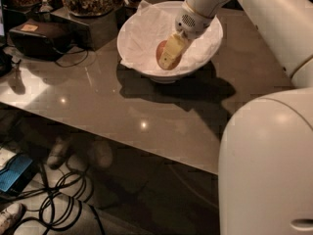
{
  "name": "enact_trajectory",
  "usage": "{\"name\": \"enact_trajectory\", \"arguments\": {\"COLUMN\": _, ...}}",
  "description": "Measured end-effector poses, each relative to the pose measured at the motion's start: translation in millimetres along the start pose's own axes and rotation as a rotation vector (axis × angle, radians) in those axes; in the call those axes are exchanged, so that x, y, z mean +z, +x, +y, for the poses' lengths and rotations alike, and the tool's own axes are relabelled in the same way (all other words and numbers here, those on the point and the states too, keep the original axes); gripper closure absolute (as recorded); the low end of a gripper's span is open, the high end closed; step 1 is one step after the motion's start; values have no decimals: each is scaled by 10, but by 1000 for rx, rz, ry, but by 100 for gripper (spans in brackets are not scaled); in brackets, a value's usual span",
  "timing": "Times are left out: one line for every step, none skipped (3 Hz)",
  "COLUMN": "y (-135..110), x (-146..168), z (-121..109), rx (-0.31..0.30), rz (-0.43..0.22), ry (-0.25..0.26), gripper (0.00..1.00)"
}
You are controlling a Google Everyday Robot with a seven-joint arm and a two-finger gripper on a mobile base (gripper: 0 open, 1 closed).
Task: Pick apple from white bowl
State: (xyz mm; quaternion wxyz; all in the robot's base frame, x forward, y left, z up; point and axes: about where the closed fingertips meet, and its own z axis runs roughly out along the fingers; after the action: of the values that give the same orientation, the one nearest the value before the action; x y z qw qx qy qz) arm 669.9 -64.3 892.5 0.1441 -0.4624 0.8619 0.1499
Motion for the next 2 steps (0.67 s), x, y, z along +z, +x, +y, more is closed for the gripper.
{"name": "enact_trajectory", "arguments": {"y": 16, "x": -85, "z": 119, "rx": -26, "rz": -12, "ry": -9, "gripper": 100}}
{"name": "enact_trajectory", "arguments": {"y": -16, "x": -298, "z": 363, "rx": -109, "rz": -41, "ry": -16, "gripper": 100}}
